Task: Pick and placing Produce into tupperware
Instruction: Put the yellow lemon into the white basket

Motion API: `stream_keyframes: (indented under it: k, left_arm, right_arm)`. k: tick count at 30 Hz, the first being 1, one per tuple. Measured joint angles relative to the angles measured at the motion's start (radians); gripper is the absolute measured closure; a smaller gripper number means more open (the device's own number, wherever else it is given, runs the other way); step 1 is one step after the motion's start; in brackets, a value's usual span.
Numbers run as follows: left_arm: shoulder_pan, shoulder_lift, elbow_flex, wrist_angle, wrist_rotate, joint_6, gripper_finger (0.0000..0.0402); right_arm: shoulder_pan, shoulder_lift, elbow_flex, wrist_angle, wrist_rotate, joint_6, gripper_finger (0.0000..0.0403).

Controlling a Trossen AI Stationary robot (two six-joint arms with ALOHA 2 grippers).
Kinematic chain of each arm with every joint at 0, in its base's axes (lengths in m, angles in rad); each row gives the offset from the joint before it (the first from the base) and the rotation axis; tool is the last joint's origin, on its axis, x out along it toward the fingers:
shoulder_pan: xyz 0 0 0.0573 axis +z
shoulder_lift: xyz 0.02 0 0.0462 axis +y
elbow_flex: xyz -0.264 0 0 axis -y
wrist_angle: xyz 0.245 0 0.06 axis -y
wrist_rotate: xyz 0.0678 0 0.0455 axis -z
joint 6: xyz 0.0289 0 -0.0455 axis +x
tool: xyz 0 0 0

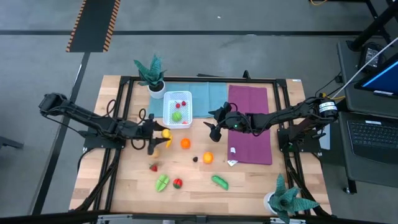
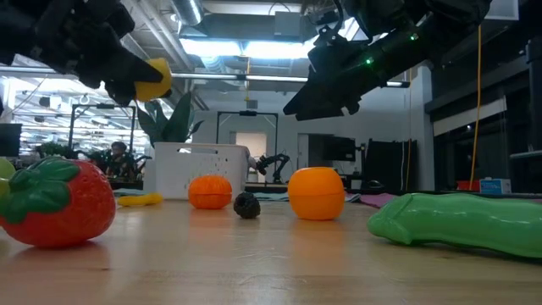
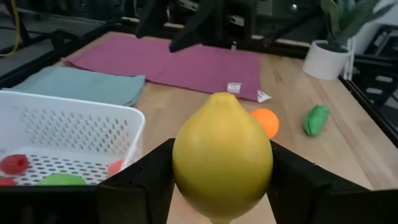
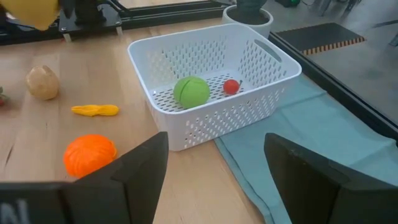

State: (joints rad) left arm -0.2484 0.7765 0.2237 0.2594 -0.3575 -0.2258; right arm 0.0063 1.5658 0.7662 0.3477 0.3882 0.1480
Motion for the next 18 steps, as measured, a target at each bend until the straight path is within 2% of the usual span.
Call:
stream_keyframes:
  k: [4,11,18]
  left_arm:
    - [0.033,0.0,0.0,0.006,-0.028,-0.005,0.0205]
    - [0.1,0.0,0.0,0.029,-0.182,-0.026,0.0204]
    - [0.19,0.021,0.0,0.032,-0.191,-0.035,0.0205]
  right_arm:
    - [0.0,0.0,0.0,0.0,0.0,0.0,0.0136]
    - [0.0,0.0,0.0,0.001,0.0,0.001,0.0136]
    - [0.0,0.0,0.0,0.003,0.0,0.001,0.0136]
